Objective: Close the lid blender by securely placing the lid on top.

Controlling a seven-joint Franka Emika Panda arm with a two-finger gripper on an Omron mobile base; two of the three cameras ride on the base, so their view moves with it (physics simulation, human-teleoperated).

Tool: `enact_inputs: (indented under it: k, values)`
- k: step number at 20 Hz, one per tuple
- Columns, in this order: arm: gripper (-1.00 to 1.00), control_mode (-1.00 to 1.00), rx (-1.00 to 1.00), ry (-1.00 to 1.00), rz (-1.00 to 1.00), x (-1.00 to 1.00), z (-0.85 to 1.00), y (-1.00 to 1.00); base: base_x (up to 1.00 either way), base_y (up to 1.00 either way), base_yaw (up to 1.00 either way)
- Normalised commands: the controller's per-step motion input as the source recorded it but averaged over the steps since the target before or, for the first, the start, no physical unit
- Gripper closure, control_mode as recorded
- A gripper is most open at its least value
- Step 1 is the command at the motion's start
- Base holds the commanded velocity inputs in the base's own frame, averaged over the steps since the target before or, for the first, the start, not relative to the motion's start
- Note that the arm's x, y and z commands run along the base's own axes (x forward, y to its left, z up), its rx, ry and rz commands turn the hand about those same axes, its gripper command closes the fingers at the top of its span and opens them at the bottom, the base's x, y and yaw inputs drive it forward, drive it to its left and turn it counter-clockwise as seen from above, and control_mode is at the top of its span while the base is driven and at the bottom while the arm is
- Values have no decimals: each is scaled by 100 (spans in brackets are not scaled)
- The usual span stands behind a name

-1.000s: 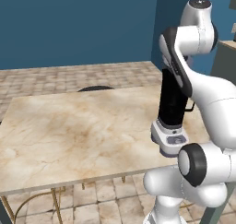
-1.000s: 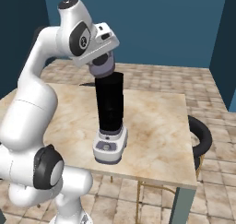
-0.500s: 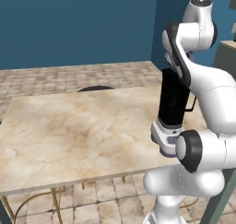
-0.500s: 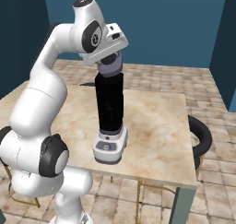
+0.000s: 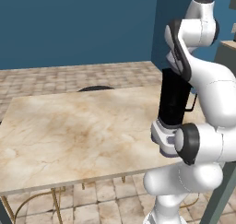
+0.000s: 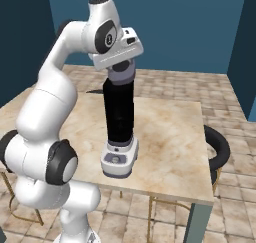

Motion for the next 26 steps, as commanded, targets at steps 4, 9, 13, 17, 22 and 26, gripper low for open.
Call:
enact_inputs:
  k: [4, 9, 13, 17, 22, 26]
  values:
    - [100, -100, 0, 9, -12, 5, -6, 1, 0, 0, 0]
    - [100, -100, 0, 11, -13, 9, -11, 0, 0, 0, 0]
    - [100, -100, 1, 11, -8, 7, -2, 0, 0, 0, 0]
    - [100, -100, 4, 11, -7, 0, -1, 0, 0, 0, 0]
    - [100, -100, 6, 9, -7, 0, 0, 0, 0, 0, 0]
    - [100, -100, 8, 0, -4, 0, -2, 1, 0, 0, 0]
